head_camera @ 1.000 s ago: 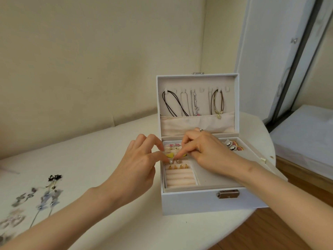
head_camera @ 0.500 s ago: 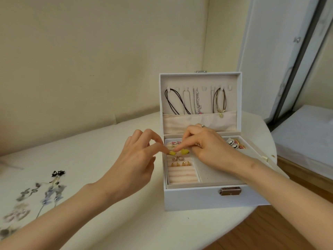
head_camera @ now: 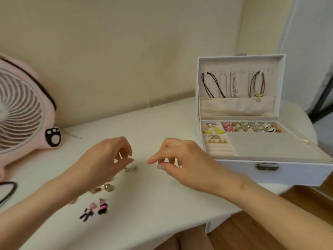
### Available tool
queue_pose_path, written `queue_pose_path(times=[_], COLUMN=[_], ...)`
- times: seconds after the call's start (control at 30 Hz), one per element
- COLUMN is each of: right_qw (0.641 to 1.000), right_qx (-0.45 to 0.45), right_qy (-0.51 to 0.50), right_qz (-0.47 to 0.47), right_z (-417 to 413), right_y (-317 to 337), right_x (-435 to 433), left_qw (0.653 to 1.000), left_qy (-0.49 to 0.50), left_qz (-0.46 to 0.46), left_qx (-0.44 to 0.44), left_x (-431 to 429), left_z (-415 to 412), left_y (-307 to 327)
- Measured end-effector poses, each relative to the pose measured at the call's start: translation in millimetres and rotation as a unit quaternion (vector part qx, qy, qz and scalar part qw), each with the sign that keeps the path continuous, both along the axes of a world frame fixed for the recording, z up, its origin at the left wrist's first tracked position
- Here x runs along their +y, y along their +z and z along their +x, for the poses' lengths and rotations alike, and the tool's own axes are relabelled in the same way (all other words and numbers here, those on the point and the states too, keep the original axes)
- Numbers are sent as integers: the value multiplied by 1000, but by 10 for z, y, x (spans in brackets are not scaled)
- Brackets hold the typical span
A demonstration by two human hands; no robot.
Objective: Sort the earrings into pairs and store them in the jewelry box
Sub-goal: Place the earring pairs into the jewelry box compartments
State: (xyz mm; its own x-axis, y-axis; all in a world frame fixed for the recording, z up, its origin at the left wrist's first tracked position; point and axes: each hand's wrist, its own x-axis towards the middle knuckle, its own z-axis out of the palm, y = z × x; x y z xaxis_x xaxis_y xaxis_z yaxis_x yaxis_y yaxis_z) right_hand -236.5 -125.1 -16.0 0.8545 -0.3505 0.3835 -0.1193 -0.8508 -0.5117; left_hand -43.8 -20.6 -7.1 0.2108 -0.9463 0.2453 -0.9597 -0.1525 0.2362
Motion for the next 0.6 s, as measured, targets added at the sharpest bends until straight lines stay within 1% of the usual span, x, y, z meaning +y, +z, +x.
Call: queue_pose_path(times=[0.1, 0.17, 0.23, 0.37, 0.5, 0.6], right_qw=[999, 996, 994, 990, 989, 990], right_qx=[36, 51, 63, 55, 63, 64], right_qy=[-31, -54, -76, -107, -98, -99], right_qz=[21, 43, 54, 75, 86, 78], right_z=[297, 486, 634, 769, 791, 811], right_y=[-209, -313, -364, -351, -332, -337], right_x=[113, 121, 100, 17, -8, -8], left_qw=[997, 996, 997, 999, 999, 998], left_qy=[63, 71, 59, 29, 10, 8], left_qz=[43, 46, 39, 10, 47, 62], left_qx=[19, 17, 21, 14, 4, 16], left_x=[128, 115, 58, -65, -121, -140], left_z=[134, 189, 204, 220, 232, 226], left_y=[-115, -202, -285, -337, -317, -327])
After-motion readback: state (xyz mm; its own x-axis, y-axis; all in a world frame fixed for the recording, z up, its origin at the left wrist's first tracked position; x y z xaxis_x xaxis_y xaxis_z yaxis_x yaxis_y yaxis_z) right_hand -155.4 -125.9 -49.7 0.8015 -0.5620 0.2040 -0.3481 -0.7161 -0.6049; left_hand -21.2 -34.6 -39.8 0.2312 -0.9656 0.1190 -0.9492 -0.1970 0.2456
